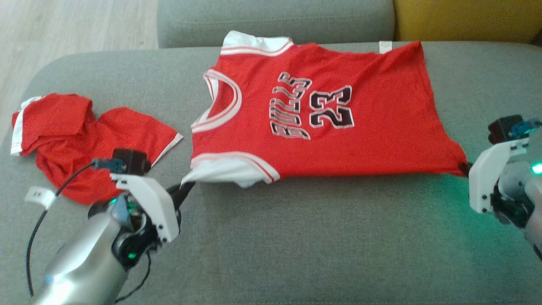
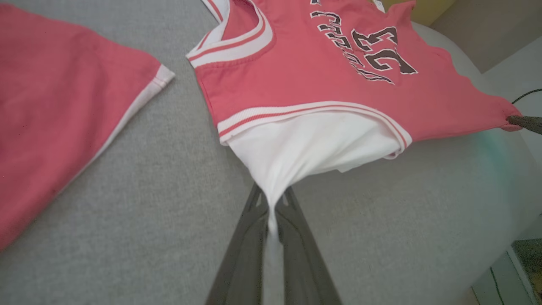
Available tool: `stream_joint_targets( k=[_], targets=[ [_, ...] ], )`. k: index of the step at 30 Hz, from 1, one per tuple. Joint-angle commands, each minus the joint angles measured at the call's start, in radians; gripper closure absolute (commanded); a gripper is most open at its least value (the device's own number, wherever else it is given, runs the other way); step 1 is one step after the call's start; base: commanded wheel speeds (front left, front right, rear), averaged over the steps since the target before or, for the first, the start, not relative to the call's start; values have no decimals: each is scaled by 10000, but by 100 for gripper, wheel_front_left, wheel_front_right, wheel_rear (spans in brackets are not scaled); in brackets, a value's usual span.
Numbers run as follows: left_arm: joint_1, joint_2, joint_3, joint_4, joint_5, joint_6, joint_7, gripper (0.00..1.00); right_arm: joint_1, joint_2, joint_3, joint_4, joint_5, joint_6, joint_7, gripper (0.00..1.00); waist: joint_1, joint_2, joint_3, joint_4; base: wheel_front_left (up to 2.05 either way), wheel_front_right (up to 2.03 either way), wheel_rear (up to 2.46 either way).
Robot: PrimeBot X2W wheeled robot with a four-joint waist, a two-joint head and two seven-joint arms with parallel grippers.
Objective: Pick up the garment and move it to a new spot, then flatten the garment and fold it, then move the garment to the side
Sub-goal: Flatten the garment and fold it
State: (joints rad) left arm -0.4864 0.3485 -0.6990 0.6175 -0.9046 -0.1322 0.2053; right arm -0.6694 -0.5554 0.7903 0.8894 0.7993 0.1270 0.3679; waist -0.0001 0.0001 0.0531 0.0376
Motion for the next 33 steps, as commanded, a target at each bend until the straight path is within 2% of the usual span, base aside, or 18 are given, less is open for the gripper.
stream_joint_targets(
  k=[1, 5, 10, 17, 26, 33],
  targets=[
    [-317, 522, 434, -300, -111, 17, 32, 100, 48, -459, 41, -156, 92, 37, 46, 100, 1, -1, -92, -67, 0, 0, 0],
    [348, 1026, 625, -1318, -843, 64, 868, 100, 363, -867, 373, -563, 441, 37, 754, 100, 1, -1, -263, -173, 0, 0, 0],
    [1180, 1679, 890, -2752, -1670, 461, 1840, 100, 773, -1380, 713, -1246, 902, 37, 1489, 100, 1, -1, -453, -287, 0, 0, 0],
    [2318, 2605, 989, -4654, -2590, 1003, 3129, 100, 1410, -2302, 1261, -2806, 1758, 37, 2208, 100, 1, -1, -640, -396, 0, 0, 0],
    [3270, 3473, 1087, -6456, -3480, 1359, 4133, 100, 2116, -3068, 1389, -3790, 2678, 37, 3707, 100, 1, -1, -695, -511, 0, 0, 0],
    [3332, 3797, 1362, -7172, -3555, 1587, 4120, 100, 2136, -3115, 729, -4172, 2744, 37, 3870, 100, 1, -1, -604, -587, 0, 0, 0]
  ],
)
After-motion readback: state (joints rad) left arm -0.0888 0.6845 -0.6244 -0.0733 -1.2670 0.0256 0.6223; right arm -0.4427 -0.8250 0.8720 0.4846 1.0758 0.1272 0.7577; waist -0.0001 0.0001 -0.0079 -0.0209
